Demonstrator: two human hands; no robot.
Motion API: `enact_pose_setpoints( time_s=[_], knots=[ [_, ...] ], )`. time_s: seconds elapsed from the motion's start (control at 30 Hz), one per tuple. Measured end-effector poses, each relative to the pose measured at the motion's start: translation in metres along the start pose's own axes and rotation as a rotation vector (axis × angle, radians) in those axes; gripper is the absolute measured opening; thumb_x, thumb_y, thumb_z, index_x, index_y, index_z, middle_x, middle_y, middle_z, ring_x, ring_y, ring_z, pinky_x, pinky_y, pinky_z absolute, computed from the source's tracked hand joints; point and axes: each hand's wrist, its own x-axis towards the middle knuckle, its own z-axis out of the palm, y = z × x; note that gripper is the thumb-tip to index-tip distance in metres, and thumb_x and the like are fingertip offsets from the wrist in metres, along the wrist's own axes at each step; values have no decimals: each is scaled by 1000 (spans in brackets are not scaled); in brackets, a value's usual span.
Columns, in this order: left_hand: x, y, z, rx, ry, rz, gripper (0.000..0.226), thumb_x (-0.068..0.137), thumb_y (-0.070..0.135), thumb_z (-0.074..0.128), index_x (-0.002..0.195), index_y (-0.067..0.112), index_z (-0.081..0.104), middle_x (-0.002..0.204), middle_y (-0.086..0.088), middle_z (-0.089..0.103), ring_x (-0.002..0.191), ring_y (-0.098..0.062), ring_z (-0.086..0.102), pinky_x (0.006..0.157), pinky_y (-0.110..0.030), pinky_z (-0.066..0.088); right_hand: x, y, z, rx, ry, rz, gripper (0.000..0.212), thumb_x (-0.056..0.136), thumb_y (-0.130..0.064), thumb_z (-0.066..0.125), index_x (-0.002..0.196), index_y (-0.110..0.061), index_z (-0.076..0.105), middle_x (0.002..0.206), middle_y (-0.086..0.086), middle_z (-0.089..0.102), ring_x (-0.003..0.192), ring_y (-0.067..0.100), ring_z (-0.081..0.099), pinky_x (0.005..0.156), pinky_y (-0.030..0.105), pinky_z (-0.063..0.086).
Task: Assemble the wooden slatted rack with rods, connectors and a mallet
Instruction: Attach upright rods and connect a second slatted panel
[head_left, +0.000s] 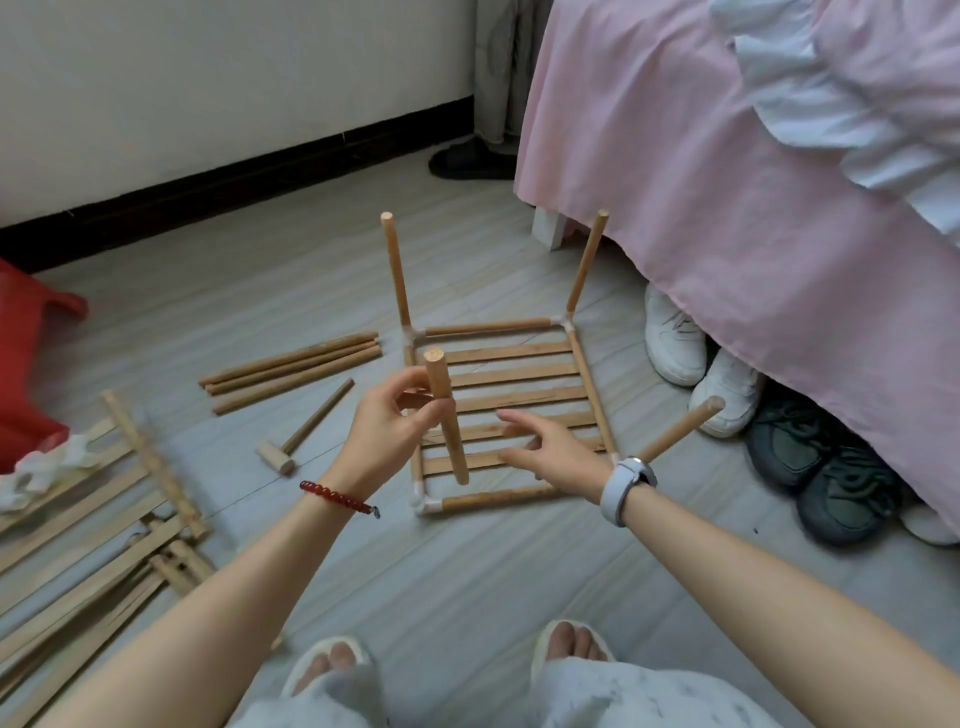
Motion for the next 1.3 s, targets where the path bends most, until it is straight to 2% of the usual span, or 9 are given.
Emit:
enact_pose_setpoints(
  time_s=[0.07,0.23,0.33,0.47,0.63,0.8,0.93,1.07,1.3],
  knots=[
    [-2,0,4,-28,-36,27,22,83,3,68,92,23,66,99,-3,66,90,-19,67,80,-30,55,9,-14,18,-177,-74,-183,48,90,-28,61,135,-33,45,122,-4,52,81,9,50,67,16,41],
    [-9,-32,-5,55,-108,85,39,86,10,67,116,33,57,111,6,63,104,-3,60,89,-18,48,42,-12,52,-301,-29,-209,16,90,-19,55,97,-9,65,86,-2,68,78,9,61,75,31,51],
    [-19,-88,-18,169,-90,-149,43,92,12,58,129,32,49,117,5,58,108,-5,56,92,-20,45,55,5,61,-81,91,-111,11,86,-17,59,92,-17,68,82,-8,67,81,5,63,78,21,48],
    [-32,-164,-30,238,-153,-474,43,95,5,48,136,15,47,127,-5,57,107,-16,56,90,-23,43,67,17,84,233,74,23,7,87,-10,60,85,-15,64,81,7,71,79,17,71,83,37,57],
    [-30,-197,-13,184,-222,-578,46,95,2,41,141,10,41,133,-5,53,110,-15,54,93,-20,38,77,29,98,32,44,-7,6,82,-18,62,83,-23,65,80,4,71,82,19,69,82,43,56],
    [-27,-212,2,135,-311,-597,52,88,7,39,139,10,46,143,-1,47,134,-14,41,114,-33,30,76,27,108,-232,-22,-229,6,87,-12,60,89,-9,65,79,-8,61,74,9,59,68,14,45],
    [-28,-207,3,102,-299,-601,53,87,-7,35,132,12,55,131,-5,57,129,-21,46,107,-35,37,90,30,126,-567,-159,-438,14,89,-14,56,86,-6,68,86,4,66,77,15,57,67,23,39],
    [-30,-215,-8,74,-223,-652,46,92,-2,41,136,9,49,133,-3,54,127,-22,49,101,-34,40,85,30,131,-628,-190,-426,19,93,-18,51,91,-6,66,96,10,66,89,26,59,78,39,47],
    [-38,-219,-40,57,-72,-770,31,96,7,44,126,7,52,107,-6,59,93,-20,59,80,-27,43,88,46,131,-683,-172,-348,21,94,-23,53,98,-7,66,103,5,64,94,25,60,82,38,48]
  ],
)
